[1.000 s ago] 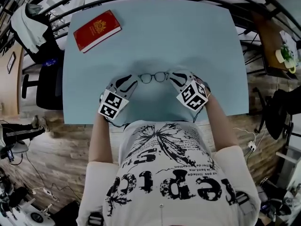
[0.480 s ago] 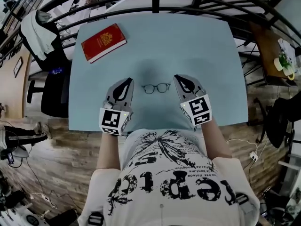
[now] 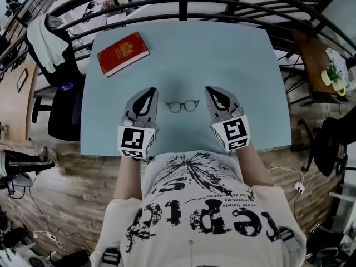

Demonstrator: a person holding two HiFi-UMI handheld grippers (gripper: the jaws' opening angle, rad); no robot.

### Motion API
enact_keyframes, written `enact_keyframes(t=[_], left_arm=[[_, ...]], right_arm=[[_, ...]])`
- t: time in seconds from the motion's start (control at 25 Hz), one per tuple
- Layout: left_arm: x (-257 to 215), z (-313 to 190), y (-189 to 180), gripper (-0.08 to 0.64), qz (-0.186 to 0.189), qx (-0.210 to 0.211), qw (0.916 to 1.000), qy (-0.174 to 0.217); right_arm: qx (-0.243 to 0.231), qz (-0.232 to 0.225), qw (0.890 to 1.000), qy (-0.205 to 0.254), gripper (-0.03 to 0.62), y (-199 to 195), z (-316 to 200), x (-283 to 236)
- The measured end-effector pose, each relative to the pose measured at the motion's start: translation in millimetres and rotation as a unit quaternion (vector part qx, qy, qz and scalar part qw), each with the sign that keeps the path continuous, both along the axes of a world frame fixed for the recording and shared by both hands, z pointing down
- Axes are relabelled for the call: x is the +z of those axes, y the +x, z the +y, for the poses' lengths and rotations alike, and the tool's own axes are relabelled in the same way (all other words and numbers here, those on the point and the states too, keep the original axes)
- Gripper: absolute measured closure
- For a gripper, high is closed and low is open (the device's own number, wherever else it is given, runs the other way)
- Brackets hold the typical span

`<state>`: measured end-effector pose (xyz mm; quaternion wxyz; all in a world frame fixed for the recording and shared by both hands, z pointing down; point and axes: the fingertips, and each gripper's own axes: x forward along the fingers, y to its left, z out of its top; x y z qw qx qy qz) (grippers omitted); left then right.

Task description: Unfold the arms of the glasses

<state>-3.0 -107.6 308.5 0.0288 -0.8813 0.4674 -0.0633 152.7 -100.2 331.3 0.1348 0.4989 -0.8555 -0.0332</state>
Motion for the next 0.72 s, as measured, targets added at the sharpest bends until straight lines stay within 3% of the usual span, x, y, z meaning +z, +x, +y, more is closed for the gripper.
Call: enact_keyframes(t=[0.4,0.72], left_arm=[[7.2,3.2,6.5,0.534,-0.013,0.0,0.9999,-0.009],[5.4,0.8,9.1,0.534,0.001,0.004,1.0,-0.004]], right_arm=[[0.031,-0.012,0.999,0.016,0.583,5.0,-1.2,-4.8],[0.03,-0.022,0.999,0.025,0.583,7.9,-5.8,-6.3]])
